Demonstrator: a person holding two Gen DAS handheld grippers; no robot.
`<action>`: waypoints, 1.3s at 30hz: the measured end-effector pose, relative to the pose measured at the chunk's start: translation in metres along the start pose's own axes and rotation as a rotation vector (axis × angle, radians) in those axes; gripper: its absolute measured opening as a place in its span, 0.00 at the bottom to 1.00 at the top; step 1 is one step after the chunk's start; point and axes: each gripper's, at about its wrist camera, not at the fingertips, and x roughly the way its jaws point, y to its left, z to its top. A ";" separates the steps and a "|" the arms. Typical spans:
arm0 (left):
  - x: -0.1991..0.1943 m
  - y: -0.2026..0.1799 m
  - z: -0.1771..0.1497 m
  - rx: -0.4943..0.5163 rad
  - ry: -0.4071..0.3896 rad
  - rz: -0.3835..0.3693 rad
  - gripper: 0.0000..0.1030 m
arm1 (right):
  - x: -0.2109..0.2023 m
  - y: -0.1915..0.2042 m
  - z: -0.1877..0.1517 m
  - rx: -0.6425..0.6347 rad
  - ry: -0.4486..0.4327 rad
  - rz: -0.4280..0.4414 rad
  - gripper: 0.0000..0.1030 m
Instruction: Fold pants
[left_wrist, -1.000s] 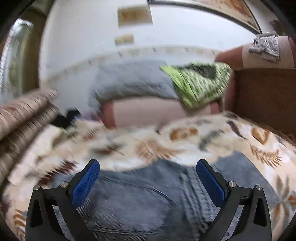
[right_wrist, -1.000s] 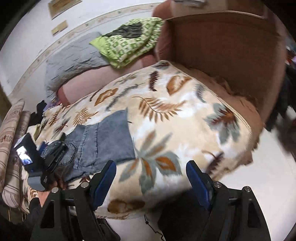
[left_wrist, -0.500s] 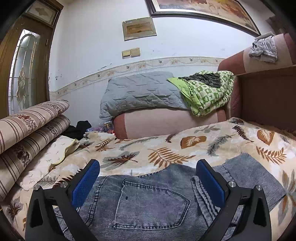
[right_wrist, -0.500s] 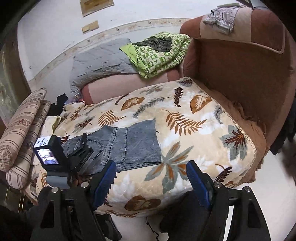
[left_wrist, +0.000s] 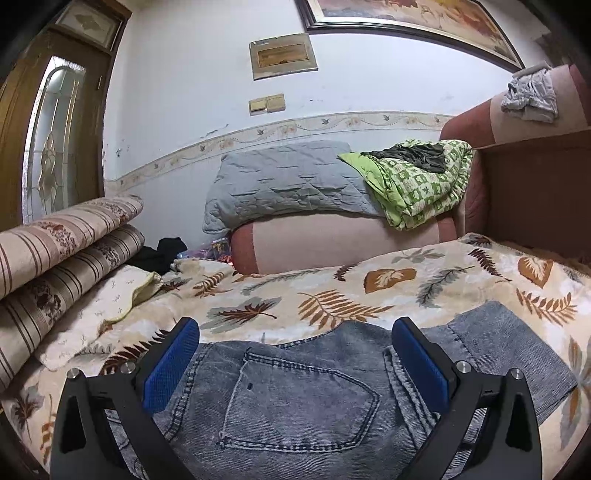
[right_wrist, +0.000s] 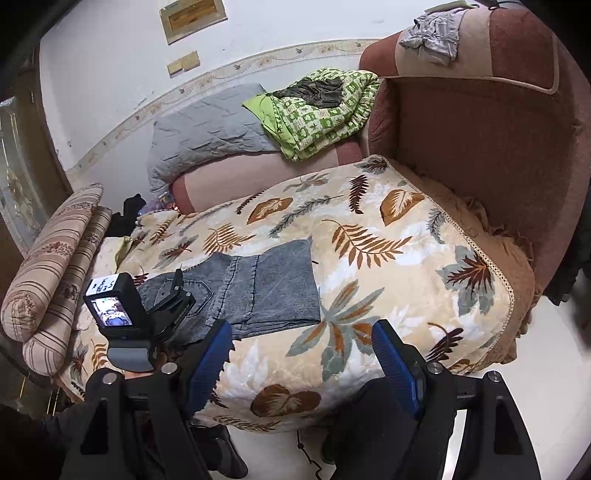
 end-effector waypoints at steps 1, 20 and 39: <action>0.001 0.000 0.001 -0.008 0.009 -0.003 1.00 | 0.000 -0.002 0.000 0.005 -0.001 0.005 0.78; -0.005 0.003 0.022 -0.106 0.030 -0.035 1.00 | -0.015 -0.005 -0.003 0.006 -0.028 0.023 0.78; -0.002 0.083 0.024 -0.336 0.297 -0.065 1.00 | 0.093 0.009 0.005 0.065 0.119 0.224 0.80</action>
